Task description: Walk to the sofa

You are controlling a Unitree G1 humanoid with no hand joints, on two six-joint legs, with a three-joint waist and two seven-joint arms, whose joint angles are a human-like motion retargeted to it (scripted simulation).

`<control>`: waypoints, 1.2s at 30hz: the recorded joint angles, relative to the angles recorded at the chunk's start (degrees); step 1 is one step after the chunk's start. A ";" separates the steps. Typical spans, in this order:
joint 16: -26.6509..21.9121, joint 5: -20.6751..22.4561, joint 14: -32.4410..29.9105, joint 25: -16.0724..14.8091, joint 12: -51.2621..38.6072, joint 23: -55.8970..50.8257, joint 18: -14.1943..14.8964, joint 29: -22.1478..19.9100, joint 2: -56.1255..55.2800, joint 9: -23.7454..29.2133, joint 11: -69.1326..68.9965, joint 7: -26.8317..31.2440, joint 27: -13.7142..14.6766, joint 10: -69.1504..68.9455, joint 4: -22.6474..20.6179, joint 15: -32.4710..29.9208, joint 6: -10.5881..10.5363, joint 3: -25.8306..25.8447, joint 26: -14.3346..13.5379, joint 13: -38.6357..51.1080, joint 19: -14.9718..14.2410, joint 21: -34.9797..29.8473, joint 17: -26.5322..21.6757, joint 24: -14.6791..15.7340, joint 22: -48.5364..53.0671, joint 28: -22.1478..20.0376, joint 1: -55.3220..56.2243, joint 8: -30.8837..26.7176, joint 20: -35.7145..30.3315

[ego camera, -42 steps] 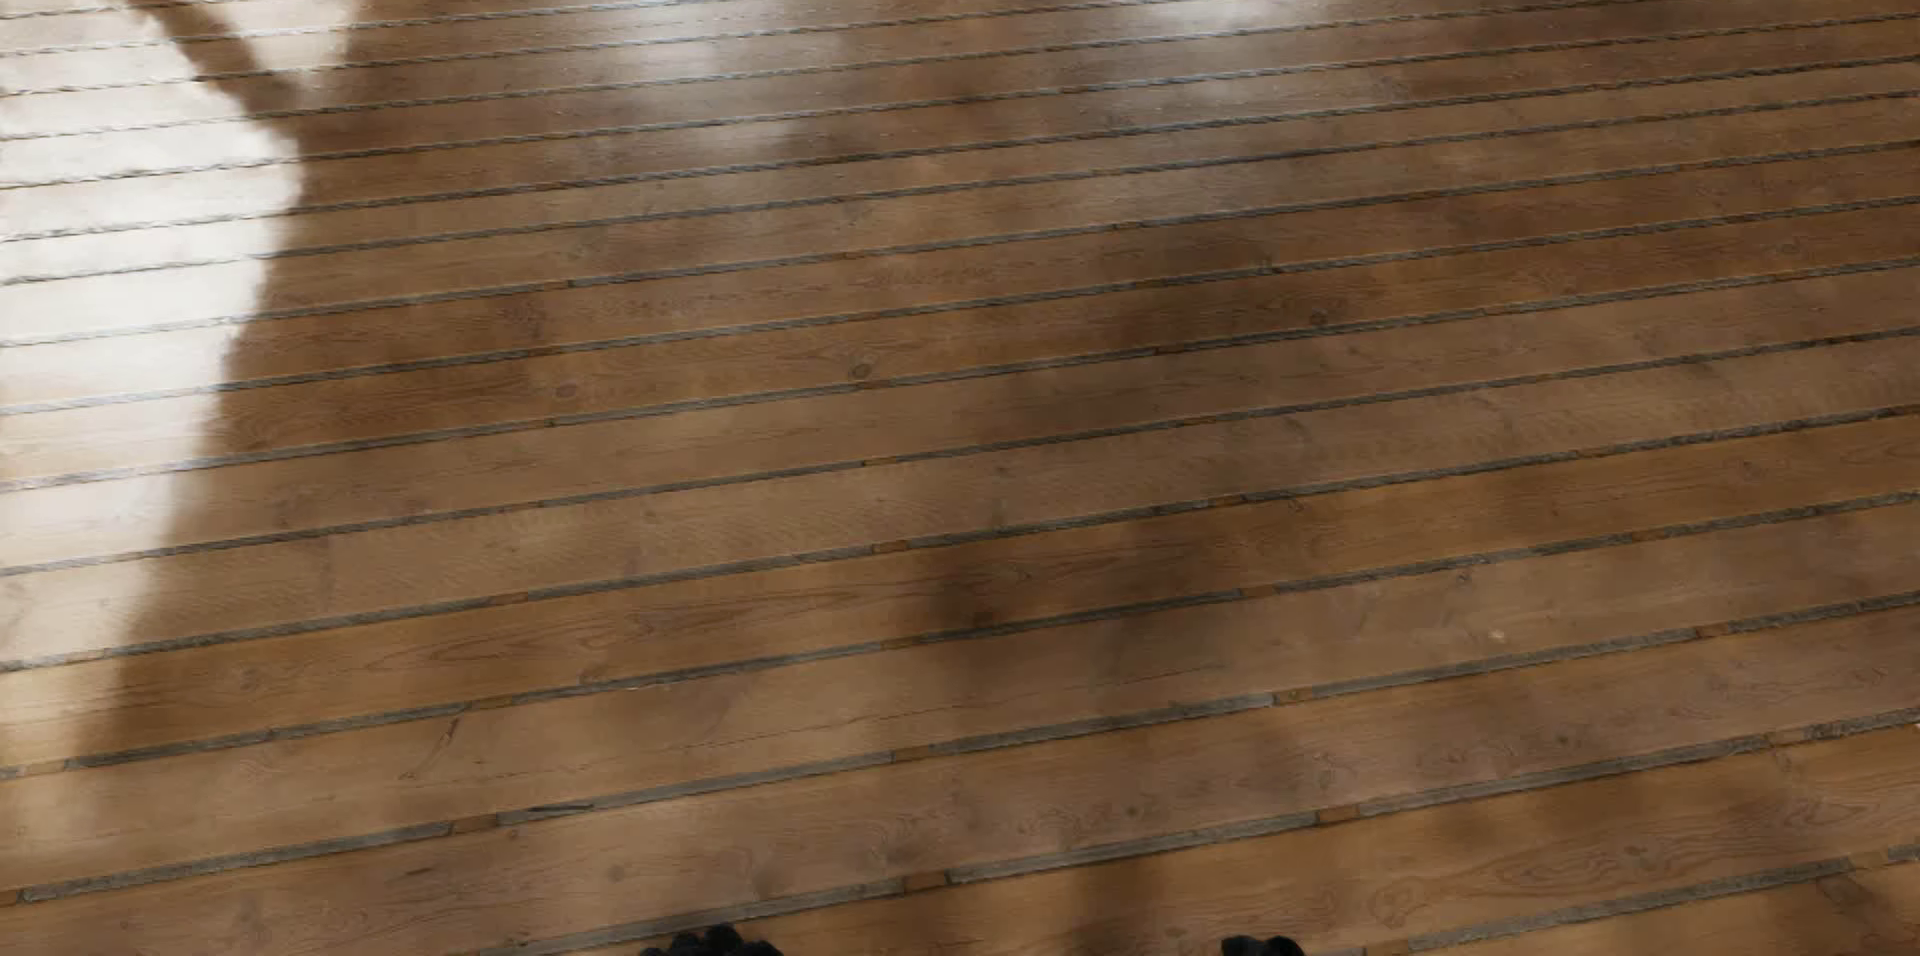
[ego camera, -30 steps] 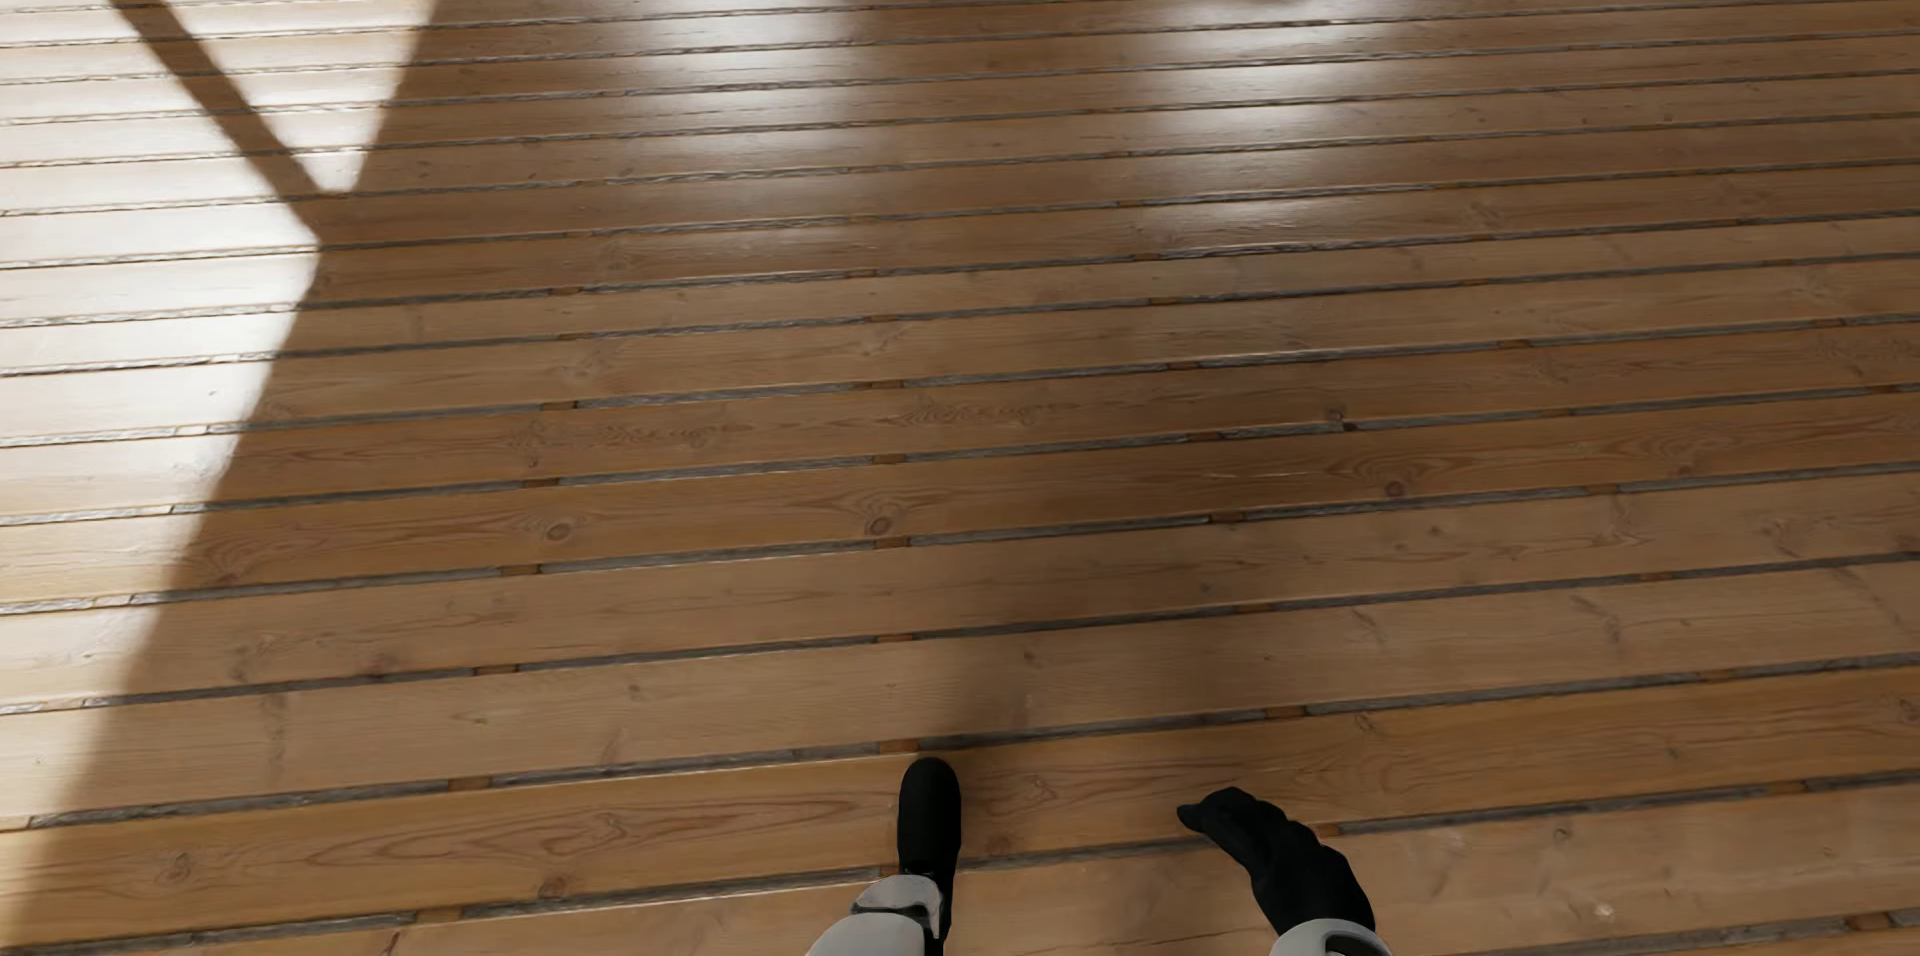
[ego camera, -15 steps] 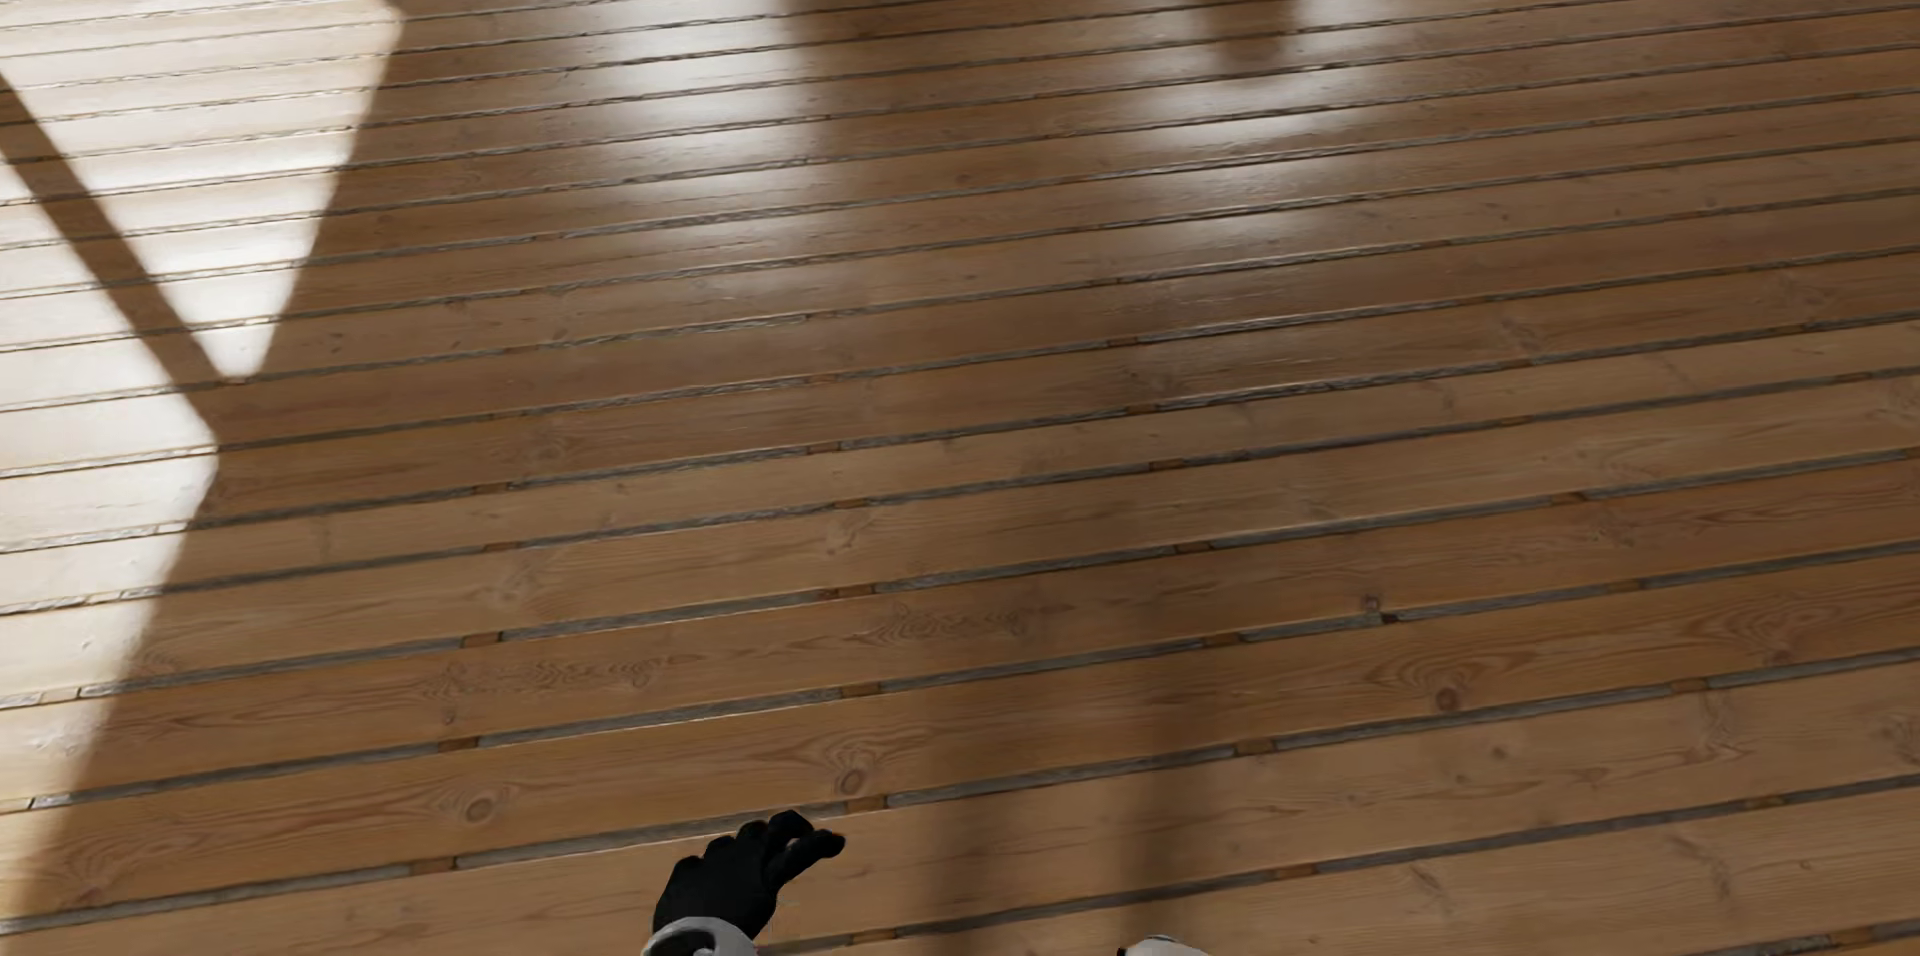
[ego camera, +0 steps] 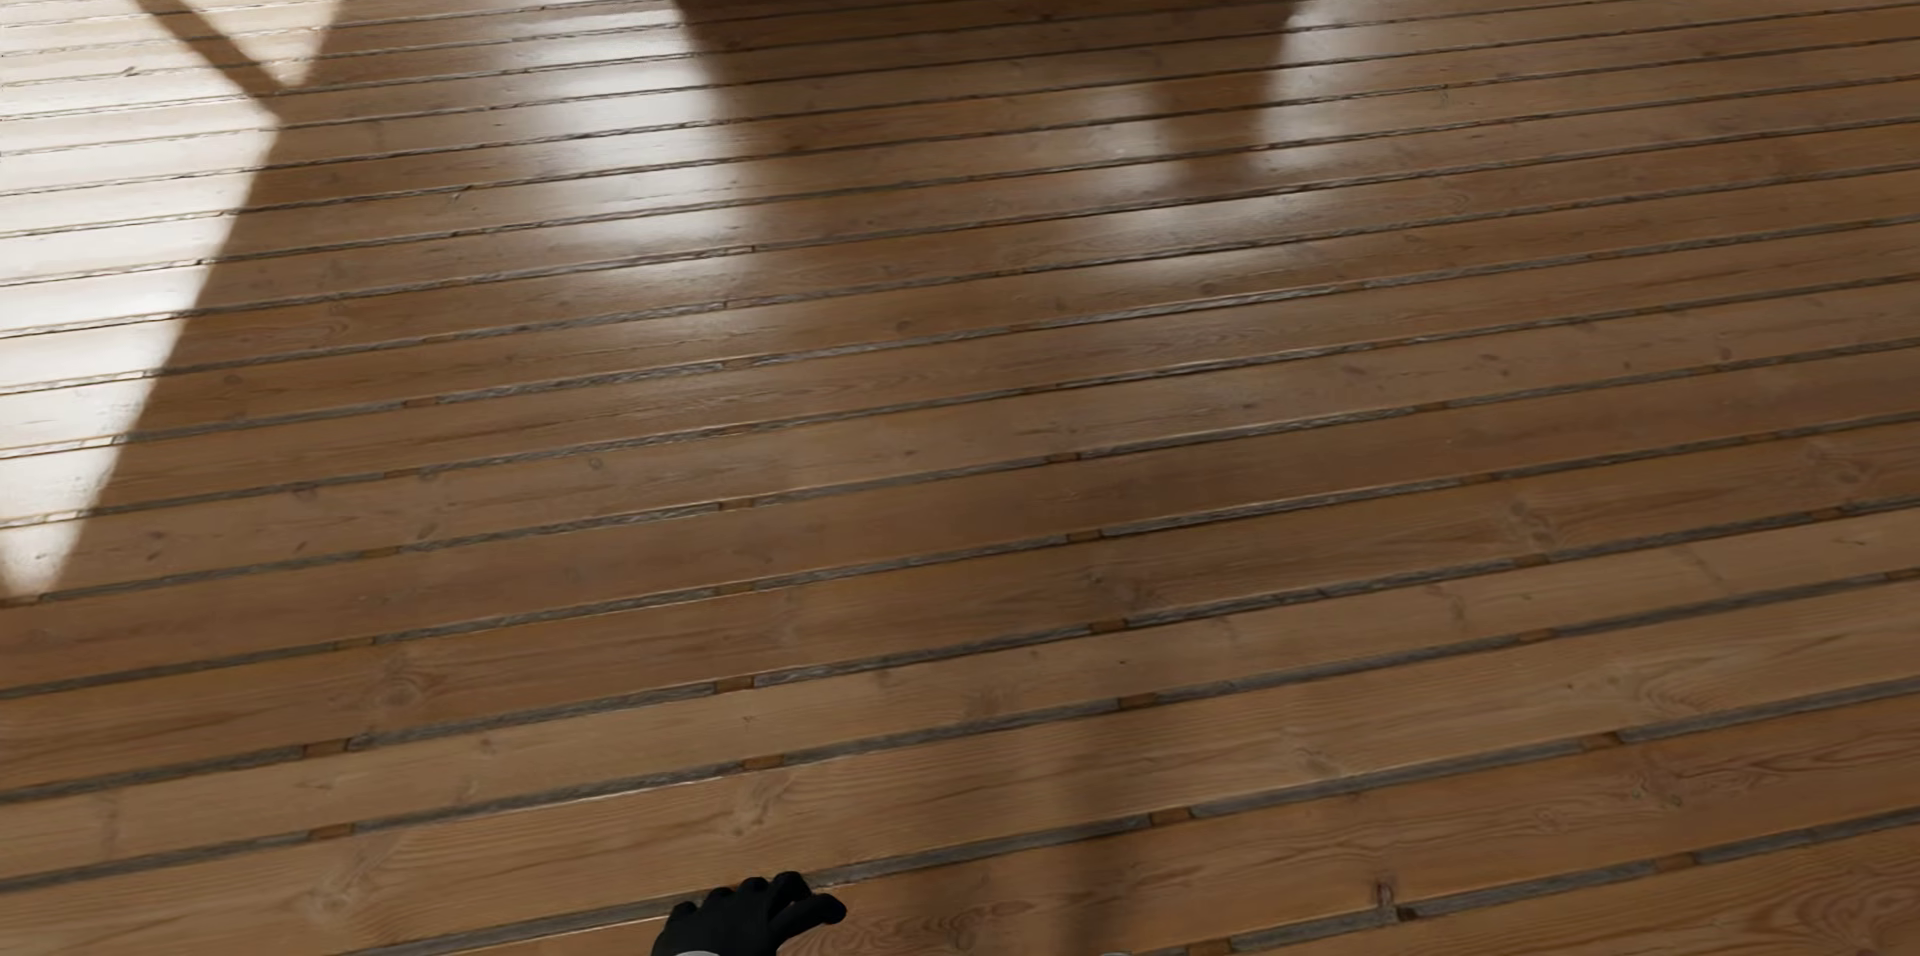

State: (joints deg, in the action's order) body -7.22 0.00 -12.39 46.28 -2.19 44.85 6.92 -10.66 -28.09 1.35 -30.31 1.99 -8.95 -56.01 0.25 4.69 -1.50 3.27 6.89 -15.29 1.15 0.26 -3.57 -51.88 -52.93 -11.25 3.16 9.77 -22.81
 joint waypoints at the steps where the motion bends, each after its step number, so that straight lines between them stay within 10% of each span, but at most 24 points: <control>1: -1.52 1.35 -3.62 0.16 0.95 0.20 1.86 -0.24 2.23 0.21 0.32 0.40 0.60 -7.68 1.75 1.79 -1.05 -0.09 -0.42 1.05 0.43 -0.23 0.21 -0.45 0.33 1.05 5.10 1.27 -0.97; 8: -4.91 8.19 17.75 1.57 13.21 -0.52 -4.52 -0.68 19.80 1.55 5.19 3.53 4.99 1.04 0.63 11.91 -3.75 -3.56 1.42 11.42 2.22 -5.05 -1.03 7.96 9.62 -1.64 30.03 0.63 8.47; 13: -3.98 9.74 13.63 1.02 16.48 -2.30 -4.24 0.36 32.43 0.95 12.24 -0.88 5.49 45.47 1.68 14.28 -3.34 -6.59 1.54 16.10 2.09 -9.73 -2.32 6.40 7.73 -2.69 29.71 -3.06 10.46; 16: -3.47 8.68 8.14 2.70 17.02 -2.20 -8.75 0.32 37.87 0.50 9.25 0.02 0.88 37.58 -0.62 13.57 -2.41 -7.86 0.86 15.36 2.01 -12.08 -2.93 4.18 4.89 -2.58 30.38 -4.95 9.97; 19: -0.36 3.87 6.88 2.15 16.16 0.66 -8.88 1.04 37.45 -0.10 -3.94 -2.56 -3.62 31.33 -3.62 -0.20 0.33 -8.19 2.49 11.09 -2.52 -11.12 -3.11 4.04 0.98 -2.92 26.47 -5.32 12.91; 22: 2.09 -4.02 12.70 1.31 13.02 3.51 -9.83 7.11 23.56 0.37 -31.04 -5.84 -2.69 30.98 -7.15 -21.16 3.45 -8.06 1.55 8.29 -14.51 -12.20 -5.14 3.11 0.42 -3.13 20.52 -6.05 13.55; 25: 2.84 -8.83 17.79 3.06 8.05 -1.38 -10.84 10.22 8.93 1.19 -43.10 -6.75 1.16 31.10 -10.52 -12.76 6.04 -7.01 -1.48 4.78 -13.24 -15.76 -9.46 1.95 1.16 -3.31 14.54 -6.67 12.31; 31: 3.36 -10.81 26.73 -2.64 -4.47 -6.93 -11.80 4.28 -4.24 1.23 -7.85 -2.53 -0.74 32.89 -13.00 1.31 7.01 -3.88 -3.71 0.25 -5.88 -7.91 -6.30 -0.04 1.77 -2.67 1.98 -5.25 6.44; 36: 4.15 -7.56 30.12 0.04 -5.98 -4.56 -11.12 7.23 -4.68 -0.07 18.20 -0.03 -1.25 36.87 -12.66 -1.84 6.04 -2.54 -5.31 1.87 -12.11 -6.73 -5.91 3.00 4.20 -2.90 -8.42 -6.43 2.67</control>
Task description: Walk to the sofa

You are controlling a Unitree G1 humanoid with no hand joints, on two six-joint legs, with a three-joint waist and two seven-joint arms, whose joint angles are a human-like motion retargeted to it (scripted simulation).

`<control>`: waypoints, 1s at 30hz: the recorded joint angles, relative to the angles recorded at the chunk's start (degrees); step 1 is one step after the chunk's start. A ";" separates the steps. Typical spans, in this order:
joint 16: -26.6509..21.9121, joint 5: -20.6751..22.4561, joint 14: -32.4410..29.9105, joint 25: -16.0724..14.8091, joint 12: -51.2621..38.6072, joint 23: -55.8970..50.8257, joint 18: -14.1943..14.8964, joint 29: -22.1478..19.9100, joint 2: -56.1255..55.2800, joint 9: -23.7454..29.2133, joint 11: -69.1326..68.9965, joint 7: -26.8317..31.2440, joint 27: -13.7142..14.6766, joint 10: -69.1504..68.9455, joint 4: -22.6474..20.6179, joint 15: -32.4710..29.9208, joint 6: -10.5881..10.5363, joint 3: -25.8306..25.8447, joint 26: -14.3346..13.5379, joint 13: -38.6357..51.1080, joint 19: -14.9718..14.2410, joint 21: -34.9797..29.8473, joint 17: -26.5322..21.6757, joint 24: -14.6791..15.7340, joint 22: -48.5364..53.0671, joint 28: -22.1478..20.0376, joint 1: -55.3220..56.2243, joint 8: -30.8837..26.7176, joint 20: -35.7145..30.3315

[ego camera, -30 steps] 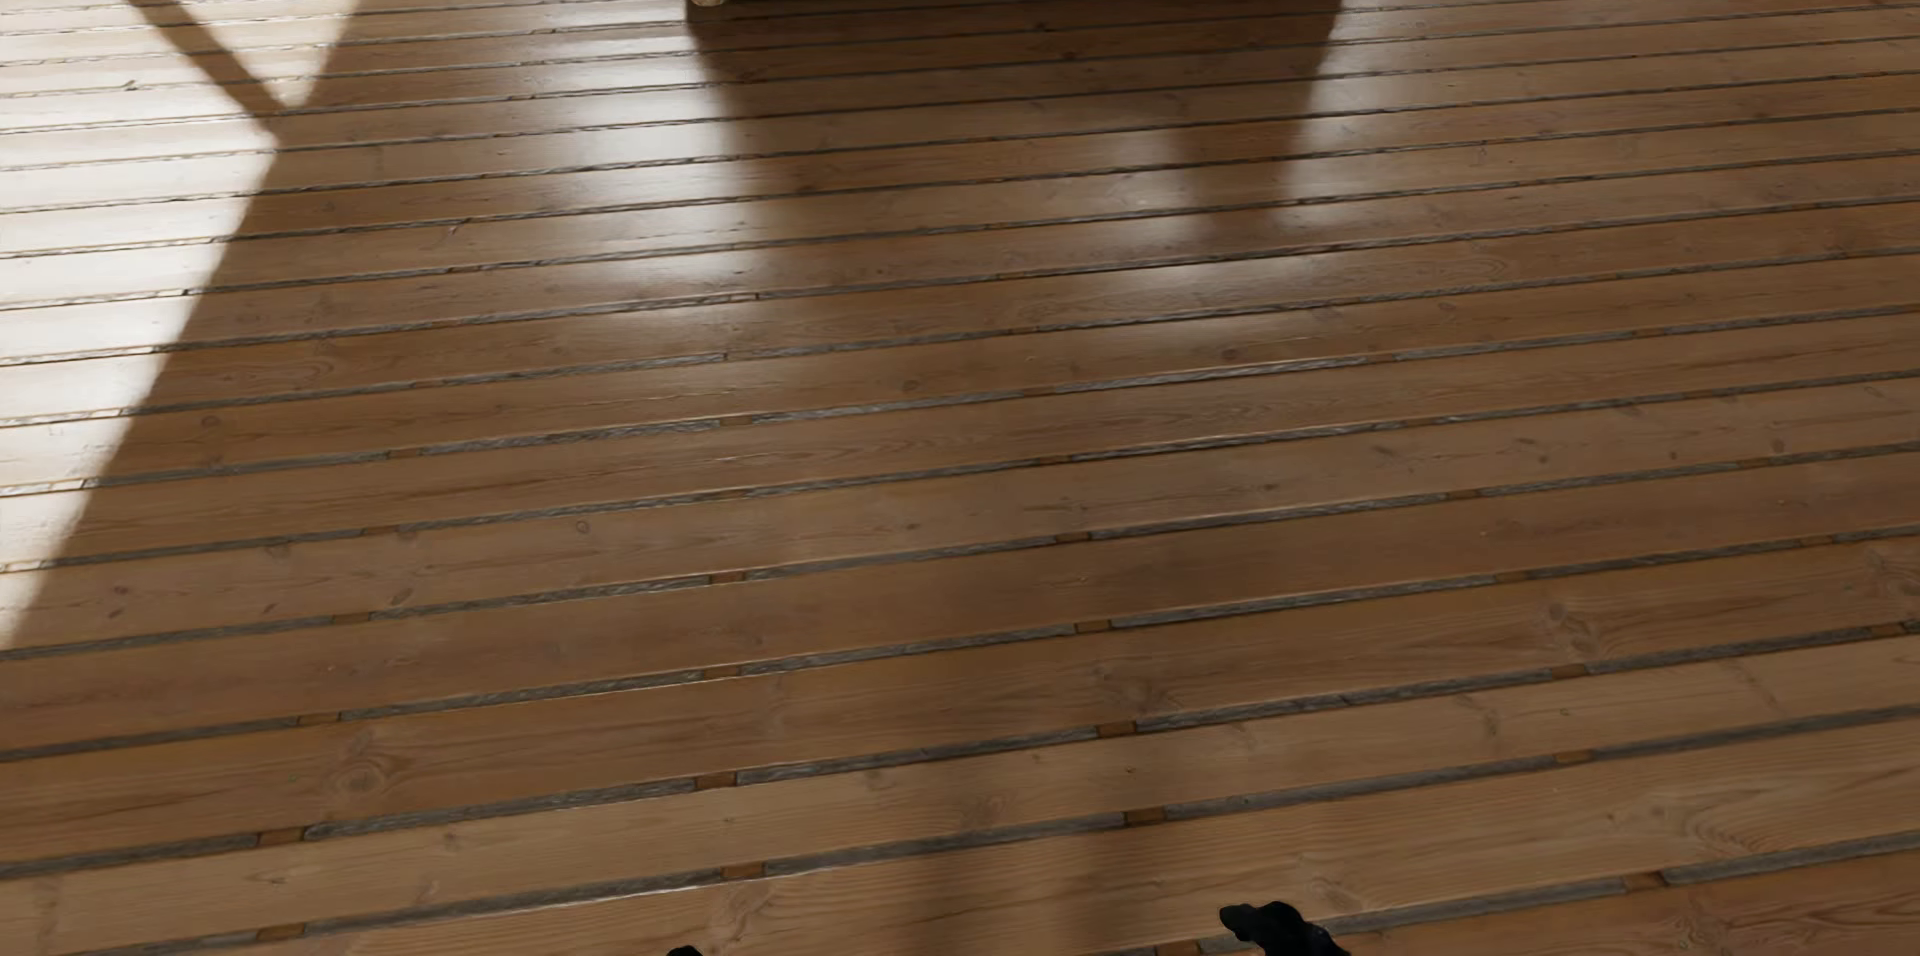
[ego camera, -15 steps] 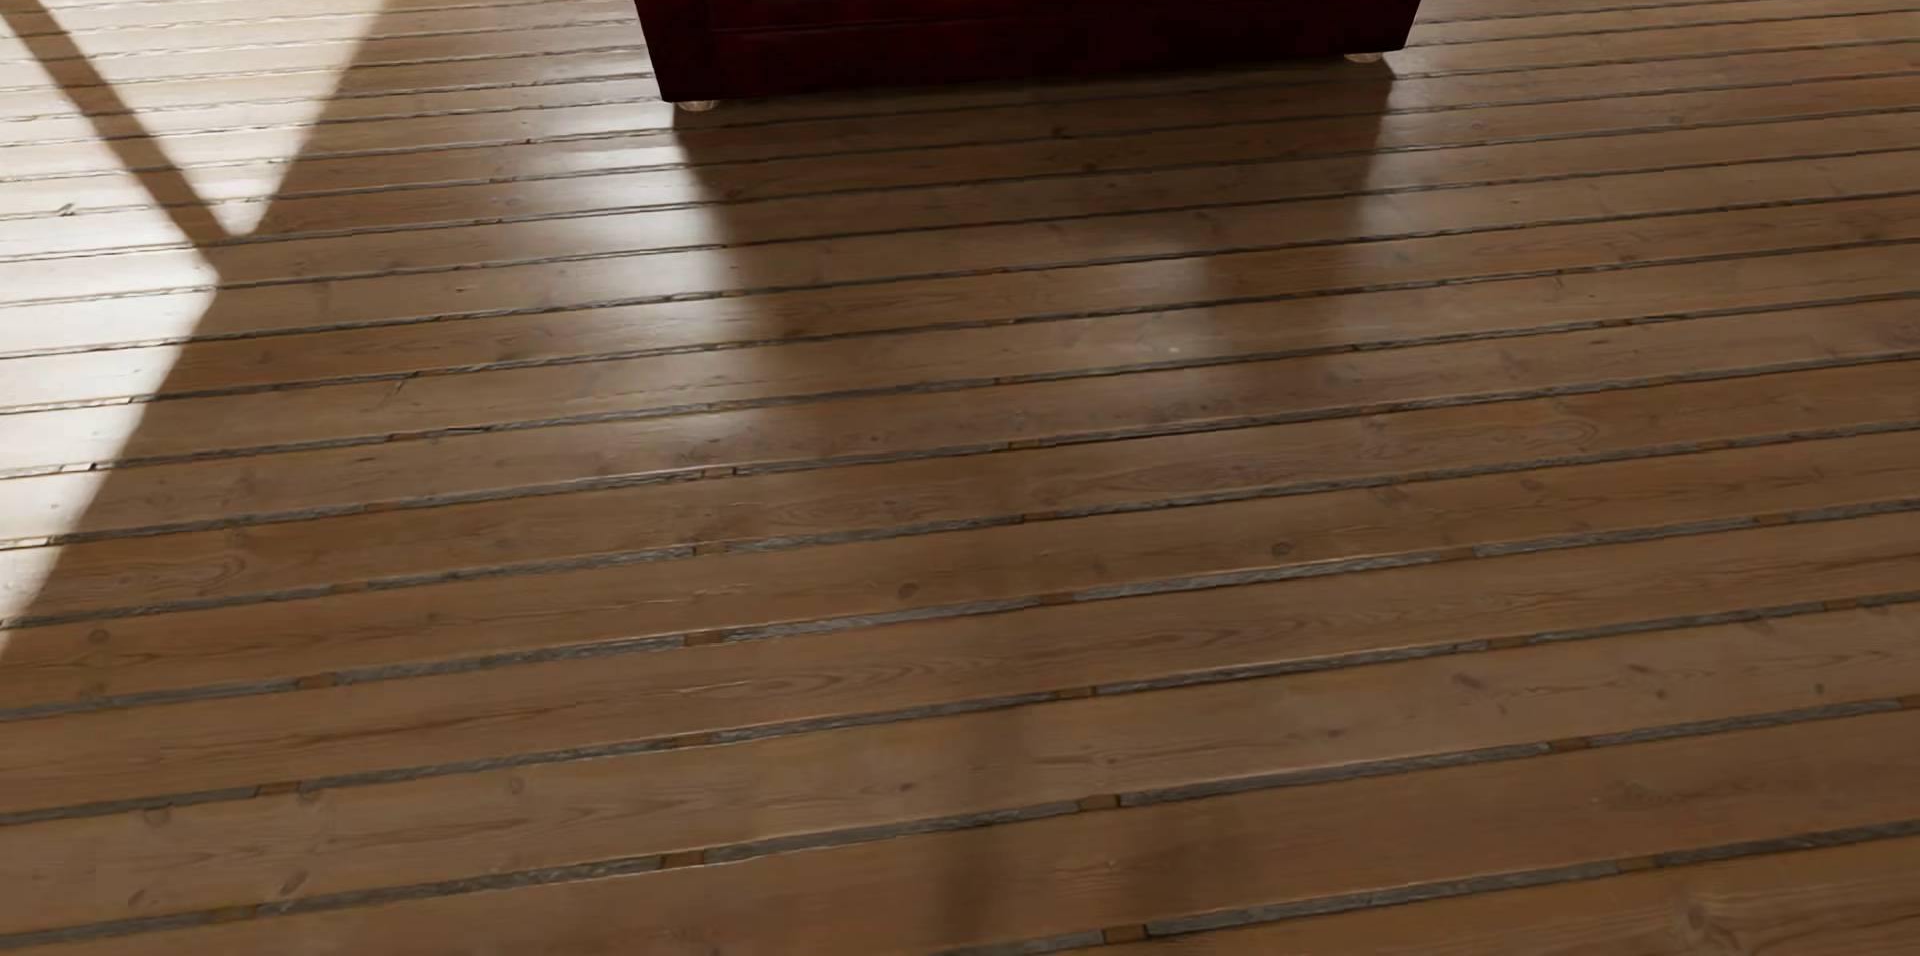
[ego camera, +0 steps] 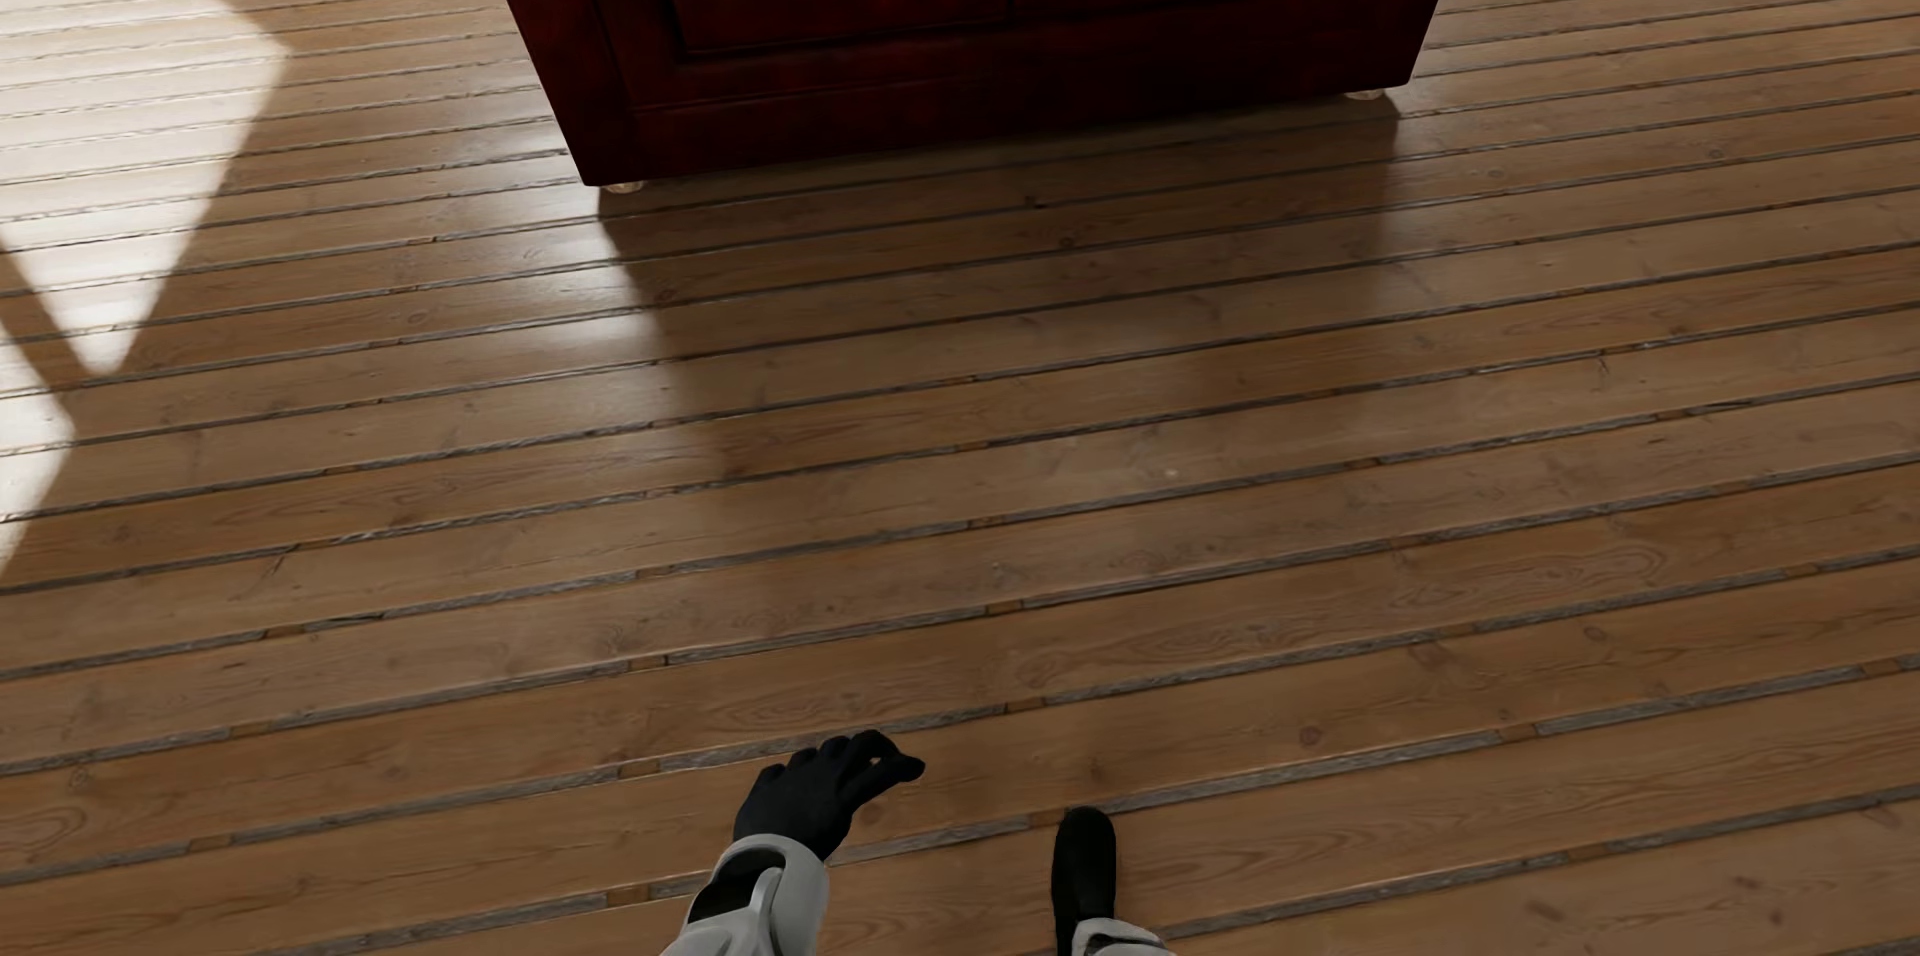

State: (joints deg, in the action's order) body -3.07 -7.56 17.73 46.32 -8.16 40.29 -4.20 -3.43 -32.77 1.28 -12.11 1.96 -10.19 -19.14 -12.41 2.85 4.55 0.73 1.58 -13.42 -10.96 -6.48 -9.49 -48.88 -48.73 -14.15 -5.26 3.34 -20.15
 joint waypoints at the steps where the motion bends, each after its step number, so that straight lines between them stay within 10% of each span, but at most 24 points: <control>1: 0.11 1.19 0.04 0.10 0.76 0.33 0.26 -0.54 -0.99 -0.28 -4.35 0.33 -0.07 -0.49 0.57 -2.64 -0.33 0.24 0.55 0.01 3.15 0.69 0.61 0.50 -0.55 -0.08 -2.05 -1.08 -0.09; 4: 0.33 4.70 -7.44 0.54 5.04 2.79 2.74 -1.58 0.24 -1.11 -14.50 0.83 -1.05 -6.69 3.96 -6.16 -2.53 0.93 5.01 0.22 8.93 2.85 2.99 0.61 -5.29 -1.08 -5.30 -0.15 1.54; 8: -4.03 9.11 -32.35 0.35 7.93 5.77 17.70 -2.98 7.50 -0.81 -17.26 2.07 0.64 -38.88 11.83 2.15 -6.36 2.37 6.14 0.89 13.38 5.94 6.23 -4.39 -10.67 2.11 8.86 6.37 -1.96; 12: -9.29 12.68 -24.27 3.38 11.03 7.58 13.76 -3.01 17.47 0.24 -15.26 2.15 2.94 -54.52 15.20 8.59 -9.00 1.74 3.64 5.47 13.97 3.79 6.01 0.04 -2.62 1.79 27.67 9.78 2.97; 16: -9.32 15.52 -12.13 4.49 16.34 5.30 8.84 -3.43 26.56 0.69 -12.83 2.37 5.36 -34.14 14.37 13.70 -9.85 -1.31 4.05 10.24 14.31 1.84 4.91 6.77 8.01 -1.09 38.18 7.75 11.52; 20: -7.73 17.07 -16.43 2.39 18.67 2.10 7.60 -4.70 35.93 0.31 -7.08 -1.62 6.28 4.25 15.11 14.76 -9.91 -3.94 4.26 12.77 14.05 -0.28 3.56 4.19 9.21 -3.08 36.85 4.30 10.41; 23: -5.80 16.96 -20.25 1.94 20.70 1.95 4.23 -6.88 41.47 -0.15 -8.36 -1.67 5.91 4.65 13.60 14.95 -9.33 -5.19 4.37 12.54 13.23 -1.52 3.47 2.28 5.95 -4.69 36.43 1.28 11.15; 27: -2.19 11.68 -23.05 -1.29 22.24 4.16 1.42 -6.35 41.74 -0.97 -22.92 -4.23 3.38 -3.74 10.19 -0.48 -5.97 -5.73 4.91 6.67 6.20 1.12 4.07 0.84 -1.90 -4.80 32.16 -1.03 11.92; 30: -1.31 3.59 -17.32 3.14 19.53 4.13 -0.04 -0.50 28.16 -0.52 -49.02 -7.56 6.49 -5.09 6.96 -19.91 -3.16 -5.77 3.39 4.10 -3.03 -6.23 -1.85 -2.17 -5.89 -4.17 27.10 -0.02 9.82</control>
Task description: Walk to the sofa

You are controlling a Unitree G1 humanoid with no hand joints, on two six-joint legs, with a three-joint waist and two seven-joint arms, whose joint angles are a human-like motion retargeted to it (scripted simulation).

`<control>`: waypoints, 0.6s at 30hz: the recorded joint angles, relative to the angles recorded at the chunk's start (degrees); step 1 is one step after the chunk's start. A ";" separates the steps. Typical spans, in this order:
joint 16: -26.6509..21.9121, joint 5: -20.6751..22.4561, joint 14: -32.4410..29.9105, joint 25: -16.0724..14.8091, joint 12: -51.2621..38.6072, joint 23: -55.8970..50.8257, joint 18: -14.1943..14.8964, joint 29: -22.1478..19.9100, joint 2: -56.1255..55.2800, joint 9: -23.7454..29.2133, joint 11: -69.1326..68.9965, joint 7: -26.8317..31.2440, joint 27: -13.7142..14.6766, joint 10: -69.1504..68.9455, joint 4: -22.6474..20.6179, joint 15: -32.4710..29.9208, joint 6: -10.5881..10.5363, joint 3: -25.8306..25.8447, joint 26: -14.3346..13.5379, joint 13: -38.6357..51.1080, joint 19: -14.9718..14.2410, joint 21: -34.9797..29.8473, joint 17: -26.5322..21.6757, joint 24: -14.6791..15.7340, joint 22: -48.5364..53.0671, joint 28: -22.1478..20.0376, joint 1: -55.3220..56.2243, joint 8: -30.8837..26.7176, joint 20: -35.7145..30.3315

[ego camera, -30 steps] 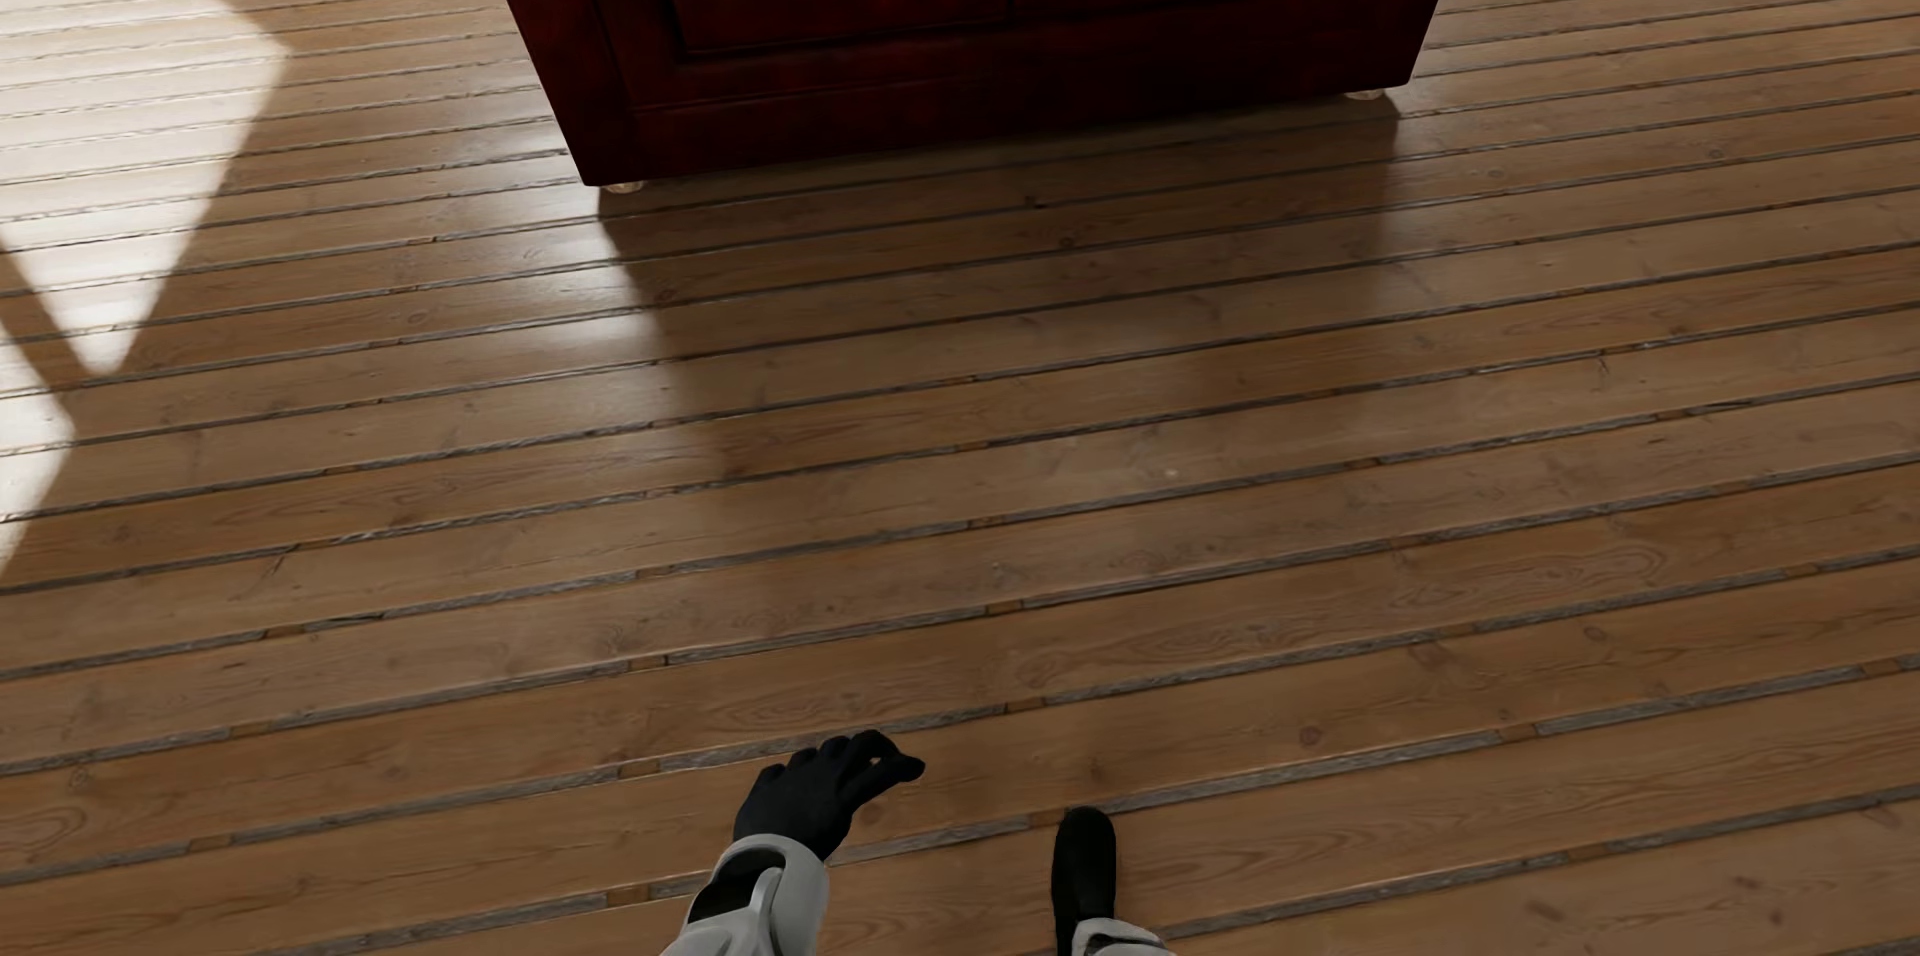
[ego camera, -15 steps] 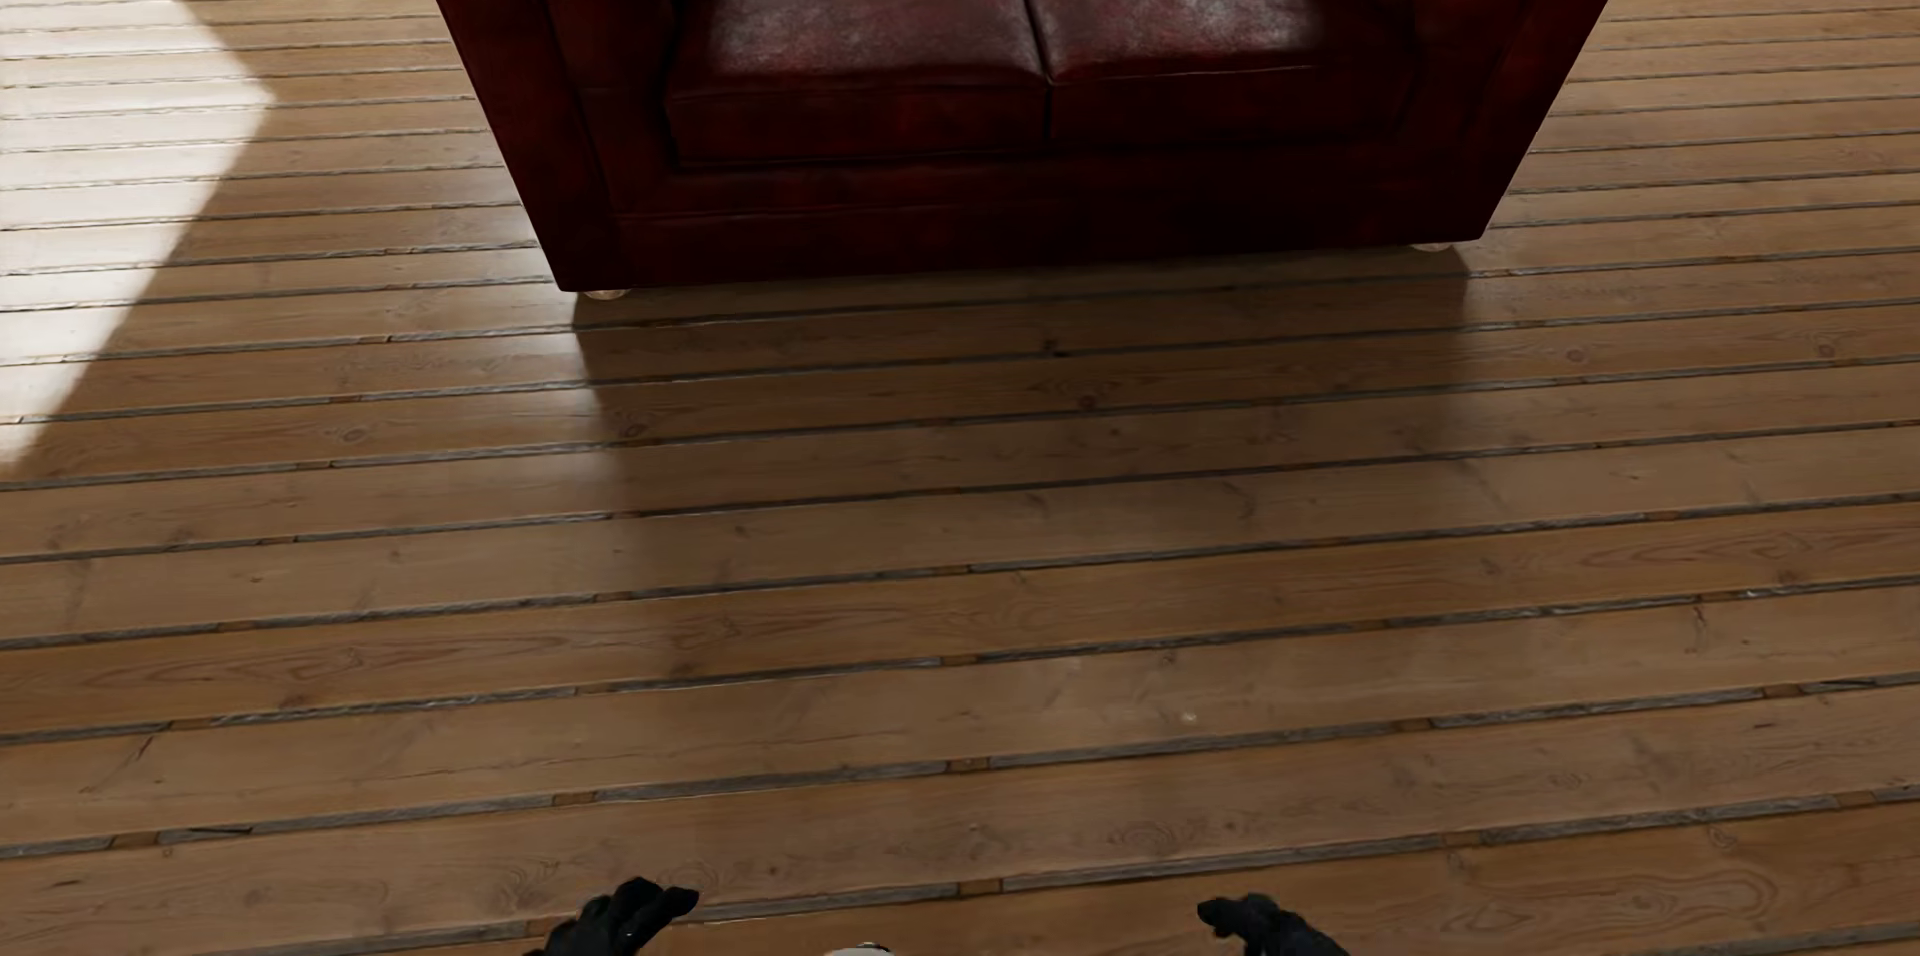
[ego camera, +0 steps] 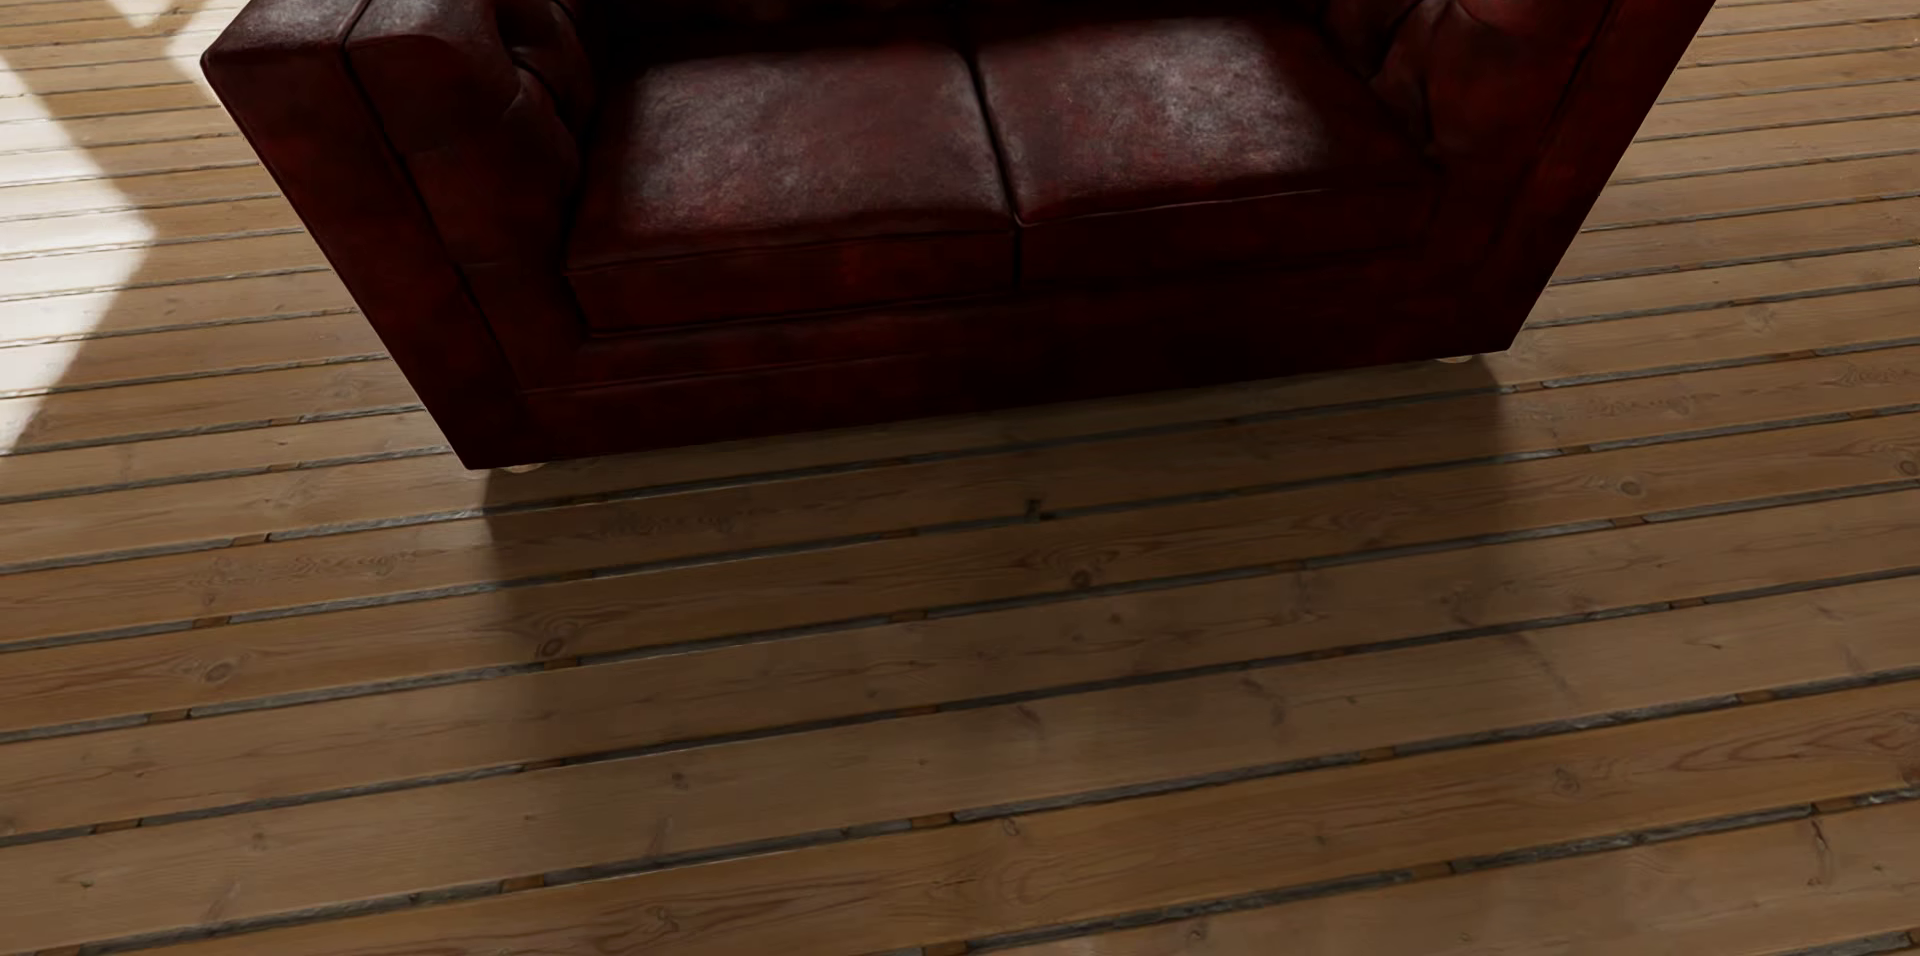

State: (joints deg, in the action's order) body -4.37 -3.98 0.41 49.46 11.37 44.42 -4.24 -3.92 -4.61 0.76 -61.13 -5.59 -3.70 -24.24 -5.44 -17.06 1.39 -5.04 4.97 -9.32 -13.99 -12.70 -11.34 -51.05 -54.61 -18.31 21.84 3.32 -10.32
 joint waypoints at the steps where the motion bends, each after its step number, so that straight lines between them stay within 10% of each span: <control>1: 0.12 -2.29 1.81 0.37 -1.56 -1.48 -0.23 0.54 -5.04 0.33 -5.94 -0.53 0.58 -0.38 -1.19 -0.20 0.85 0.26 -0.49 -0.96 -0.11 -0.67 -1.41 -0.73 -0.41 -0.05 -1.60 0.03 -0.84; 7: 0.84 -7.98 11.15 -8.26 -12.79 -7.56 -1.37 -4.94 -23.49 1.60 7.90 3.15 -5.60 -1.22 -6.24 24.74 2.95 3.47 -3.92 -7.46 8.37 9.81 1.77 -0.77 1.86 -0.72 -12.71 2.80 -2.82; 9: 0.67 -8.04 12.80 -6.81 -15.22 -6.47 -1.42 -3.23 -24.98 1.45 24.77 5.00 -5.65 0.44 -6.79 23.85 2.97 4.32 -5.44 -7.32 9.61 8.66 1.82 -0.08 4.67 -1.11 -16.55 5.44 -4.18; 13: 1.17 -5.01 15.03 -3.77 -17.50 -5.39 -1.16 -0.81 -24.48 0.79 49.70 8.02 -5.22 3.56 -7.12 21.65 2.58 4.97 -6.53 -7.09 2.15 8.72 2.40 1.78 7.79 -1.49 -24.27 5.49 -6.81; 18: 0.93 -2.20 8.57 -3.03 -13.96 -3.19 -0.43 -1.09 -21.44 -0.88 41.21 9.69 -6.24 -1.31 -3.20 11.60 0.64 5.87 -3.05 -6.23 12.27 10.80 5.55 2.34 3.49 -0.65 -30.69 7.61 -7.38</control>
